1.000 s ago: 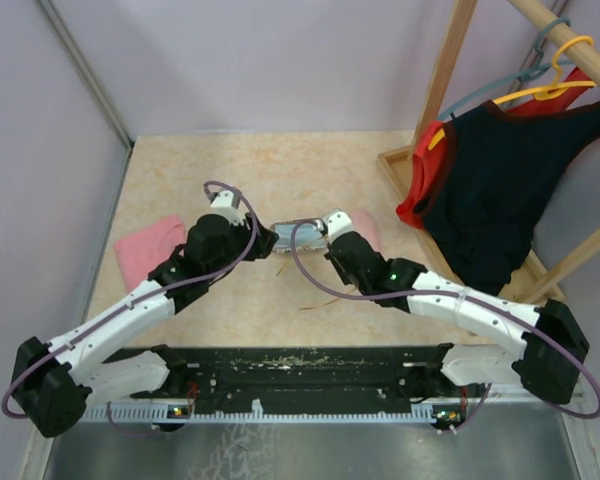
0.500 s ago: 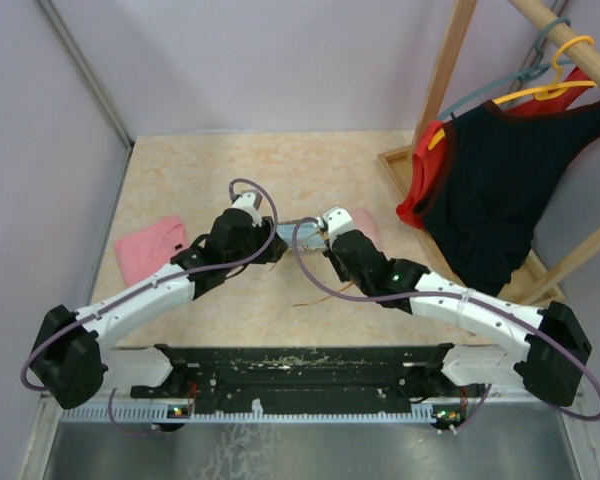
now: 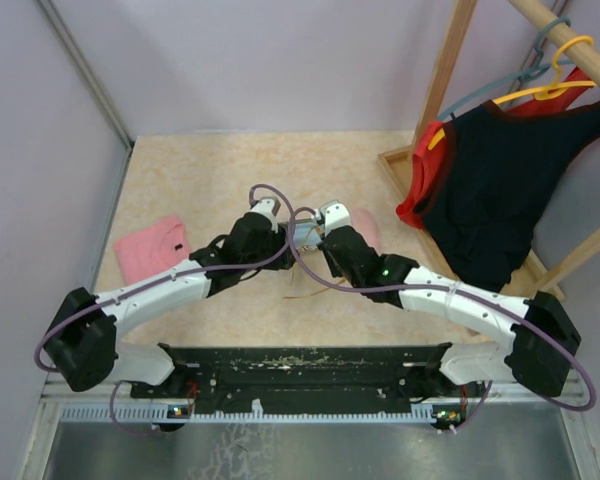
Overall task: Organize the sunglasses
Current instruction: Fold the sunglasses.
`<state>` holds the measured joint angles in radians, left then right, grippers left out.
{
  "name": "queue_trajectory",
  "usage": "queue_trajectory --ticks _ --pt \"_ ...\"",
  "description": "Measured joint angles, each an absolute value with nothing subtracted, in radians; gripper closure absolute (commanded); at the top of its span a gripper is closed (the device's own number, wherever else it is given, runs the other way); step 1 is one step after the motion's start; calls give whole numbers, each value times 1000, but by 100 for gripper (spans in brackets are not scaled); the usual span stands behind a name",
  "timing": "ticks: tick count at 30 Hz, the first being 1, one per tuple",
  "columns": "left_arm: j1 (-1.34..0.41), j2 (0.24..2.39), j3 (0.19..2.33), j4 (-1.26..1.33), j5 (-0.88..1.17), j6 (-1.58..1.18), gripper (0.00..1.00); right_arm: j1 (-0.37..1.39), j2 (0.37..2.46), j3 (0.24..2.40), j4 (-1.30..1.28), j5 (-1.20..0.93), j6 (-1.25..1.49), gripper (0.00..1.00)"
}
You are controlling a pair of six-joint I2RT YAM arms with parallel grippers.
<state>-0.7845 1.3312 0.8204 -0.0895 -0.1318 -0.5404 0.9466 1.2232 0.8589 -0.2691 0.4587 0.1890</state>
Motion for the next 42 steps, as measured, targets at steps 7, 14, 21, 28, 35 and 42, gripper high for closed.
queue_trajectory --ticks 7,14,21,28,35,42 --pt "-810 1368 865 -83 -139 -546 50 947 1264 861 -264 451 234 100" --pt "-830 1407 903 -69 -140 -546 51 949 1280 884 -251 434 284 100" --pt "-851 1423 905 -68 -142 -546 51 949 1286 886 -229 415 308 100" --pt "-854 1424 905 -68 -158 -542 49 949 1286 886 -224 411 316 100" --pt "-856 1301 901 -84 -232 -504 47 930 1286 886 -270 486 323 100" --pt "-856 1110 875 -73 -239 -418 52 740 1286 924 -348 533 338 100"
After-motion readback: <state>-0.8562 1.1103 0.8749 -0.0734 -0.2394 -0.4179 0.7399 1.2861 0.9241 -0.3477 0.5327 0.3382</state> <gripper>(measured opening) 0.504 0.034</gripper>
